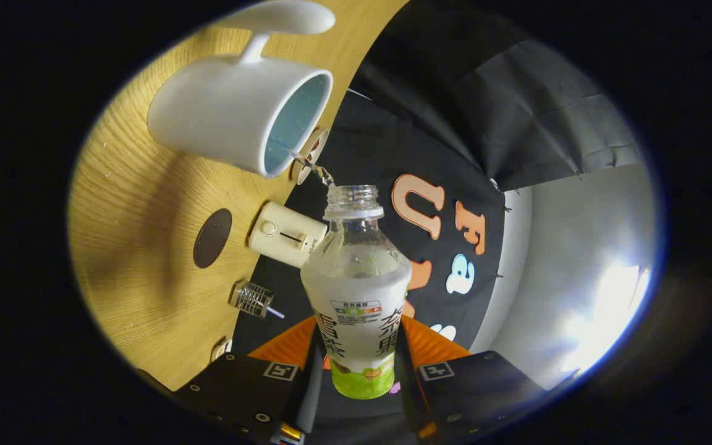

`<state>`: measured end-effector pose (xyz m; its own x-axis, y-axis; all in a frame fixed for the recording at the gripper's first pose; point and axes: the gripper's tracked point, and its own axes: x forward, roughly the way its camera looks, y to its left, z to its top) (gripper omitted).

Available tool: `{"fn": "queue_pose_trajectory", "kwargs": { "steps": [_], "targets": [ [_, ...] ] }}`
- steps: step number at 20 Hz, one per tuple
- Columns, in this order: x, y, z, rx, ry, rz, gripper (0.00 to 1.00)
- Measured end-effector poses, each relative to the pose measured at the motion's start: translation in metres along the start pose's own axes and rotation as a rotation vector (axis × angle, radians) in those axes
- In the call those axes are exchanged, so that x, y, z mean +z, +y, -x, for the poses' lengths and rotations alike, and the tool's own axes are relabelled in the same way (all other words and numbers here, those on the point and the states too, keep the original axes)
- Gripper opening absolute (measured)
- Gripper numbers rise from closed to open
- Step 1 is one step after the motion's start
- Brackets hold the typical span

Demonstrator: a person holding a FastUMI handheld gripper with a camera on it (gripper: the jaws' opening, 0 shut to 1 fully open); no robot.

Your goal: Take the bottle from table, then pour the juice into the cup, finally place the bottle on the coaster

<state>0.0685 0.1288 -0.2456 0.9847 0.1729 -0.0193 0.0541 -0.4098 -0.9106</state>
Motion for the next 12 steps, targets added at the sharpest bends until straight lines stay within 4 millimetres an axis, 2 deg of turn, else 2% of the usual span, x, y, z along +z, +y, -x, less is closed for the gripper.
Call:
{"fn": "queue_pose_trajectory", "kwargs": {
  "steps": [12],
  "targets": [
    [0.014, 0.000, 0.004, -0.035, -0.077, 0.098, 0.56]
  ]
}}
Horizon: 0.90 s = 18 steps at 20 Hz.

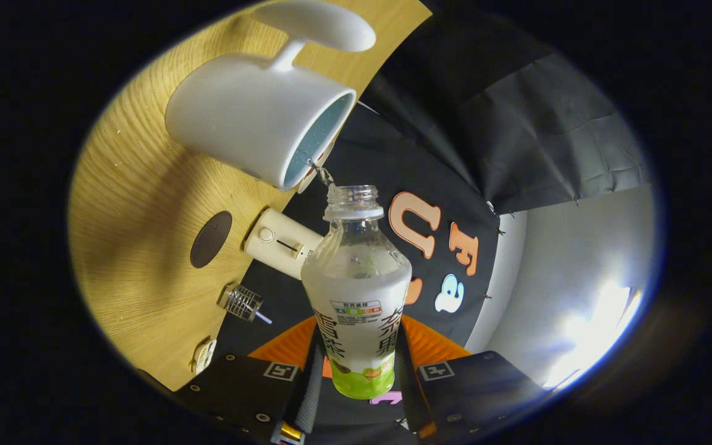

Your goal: Take the bottle from table, then pour the juice into the cup, finally place the bottle on the coaster

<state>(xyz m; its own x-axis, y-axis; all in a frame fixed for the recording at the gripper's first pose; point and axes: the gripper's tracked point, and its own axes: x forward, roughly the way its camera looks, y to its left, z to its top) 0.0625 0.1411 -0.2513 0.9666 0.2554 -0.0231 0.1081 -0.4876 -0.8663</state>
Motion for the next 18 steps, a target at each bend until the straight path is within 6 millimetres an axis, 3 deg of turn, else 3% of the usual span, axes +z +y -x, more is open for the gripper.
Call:
{"fn": "queue_pose_trajectory", "kwargs": {
  "steps": [18],
  "targets": [
    [0.011, -0.007, -0.004, -0.033, -0.061, 0.042, 0.56]
  ]
}}
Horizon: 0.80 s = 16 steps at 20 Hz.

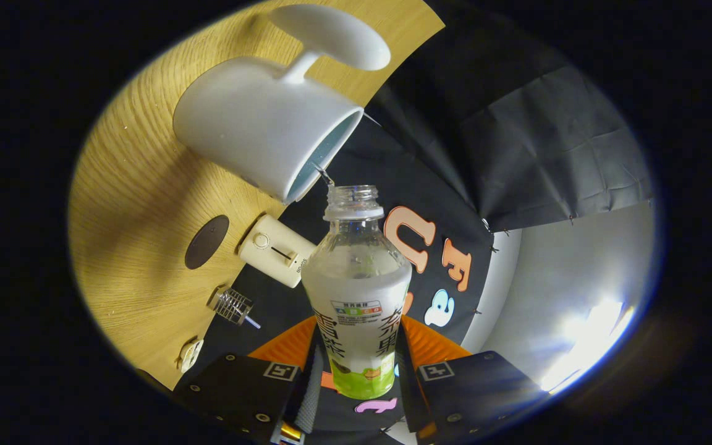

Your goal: Take the bottle from table, then pour the juice into the cup, finally place the bottle on the coaster

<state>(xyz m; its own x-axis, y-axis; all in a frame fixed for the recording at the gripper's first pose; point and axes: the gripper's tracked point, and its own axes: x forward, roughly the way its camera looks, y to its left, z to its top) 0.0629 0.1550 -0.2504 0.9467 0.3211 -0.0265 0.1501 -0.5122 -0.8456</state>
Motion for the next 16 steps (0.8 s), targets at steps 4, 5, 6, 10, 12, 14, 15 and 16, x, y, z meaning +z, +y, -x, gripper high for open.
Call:
{"fn": "queue_pose_trajectory", "kwargs": {
  "steps": [4, 5, 6, 10, 12, 14, 15, 16],
  "targets": [
    [0.005, 0.006, 0.000, 0.035, 0.012, -0.064, 0.56],
    [0.007, 0.010, 0.001, 0.052, 0.017, -0.091, 0.56],
    [0.007, 0.013, 0.001, 0.068, 0.025, -0.122, 0.56],
    [0.009, 0.031, 0.000, 0.131, 0.048, -0.254, 0.56],
    [0.012, 0.036, 0.005, 0.157, 0.058, -0.318, 0.56],
    [0.011, 0.046, 0.002, 0.199, 0.081, -0.416, 0.56],
    [0.011, 0.050, 0.001, 0.215, 0.098, -0.469, 0.56],
    [0.010, 0.051, 0.002, 0.222, 0.115, -0.535, 0.57]
  ]
}}
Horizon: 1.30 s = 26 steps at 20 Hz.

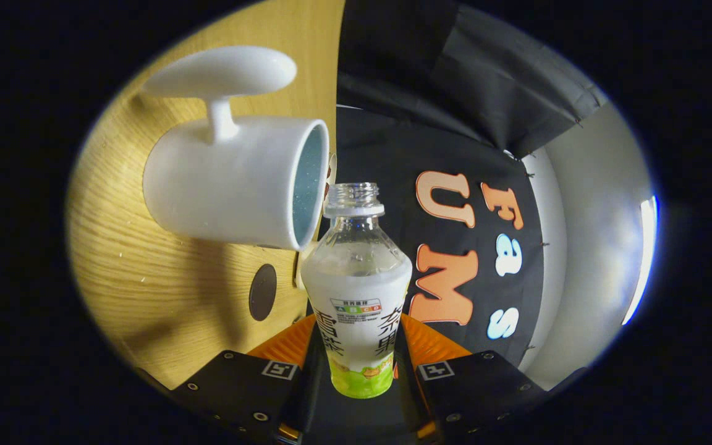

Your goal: Take the bottle from table, then pour the juice into the cup, finally place the bottle on the coaster

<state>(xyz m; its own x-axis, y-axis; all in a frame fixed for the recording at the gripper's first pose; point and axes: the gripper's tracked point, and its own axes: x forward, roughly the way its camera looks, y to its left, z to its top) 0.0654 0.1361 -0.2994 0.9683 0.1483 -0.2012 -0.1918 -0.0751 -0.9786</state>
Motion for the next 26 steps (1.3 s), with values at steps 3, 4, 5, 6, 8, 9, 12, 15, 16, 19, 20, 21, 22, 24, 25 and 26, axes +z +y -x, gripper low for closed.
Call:
{"fn": "queue_pose_trajectory", "kwargs": {
  "steps": [3, 4, 5, 6, 8, 9, 12, 15, 16, 19, 20, 21, 22, 24, 25, 26],
  "targets": [
    [0.000, 0.006, 0.001, 0.019, 0.003, -0.199, 0.57],
    [0.000, 0.001, -0.001, 0.009, 0.005, -0.246, 0.57],
    [-0.001, -0.002, -0.002, 0.003, 0.010, -0.300, 0.56],
    [-0.002, -0.004, -0.006, 0.000, 0.016, -0.360, 0.56],
    [-0.007, -0.011, -0.014, -0.006, 0.034, -0.481, 0.57],
    [-0.008, -0.020, -0.018, -0.036, 0.034, -0.541, 0.57],
    [-0.011, -0.039, -0.034, -0.076, 0.036, -0.724, 0.57],
    [-0.021, -0.038, -0.053, -0.059, 0.082, -0.900, 0.57],
    [-0.026, -0.038, -0.059, -0.053, 0.099, -0.948, 0.56],
    [-0.040, -0.026, -0.077, -0.022, 0.145, -1.100, 0.56],
    [-0.043, -0.022, -0.082, -0.010, 0.161, -1.156, 0.57],
    [-0.048, -0.017, -0.086, -0.008, 0.183, -1.202, 0.57],
    [-0.052, -0.017, -0.089, -0.011, 0.197, -1.244, 0.57],
    [-0.050, -0.011, -0.096, 0.013, 0.201, -1.329, 0.57],
    [-0.050, -0.009, -0.099, 0.027, 0.205, -1.367, 0.57],
    [-0.048, -0.005, -0.098, 0.045, 0.206, -1.407, 0.57]
  ]
}}
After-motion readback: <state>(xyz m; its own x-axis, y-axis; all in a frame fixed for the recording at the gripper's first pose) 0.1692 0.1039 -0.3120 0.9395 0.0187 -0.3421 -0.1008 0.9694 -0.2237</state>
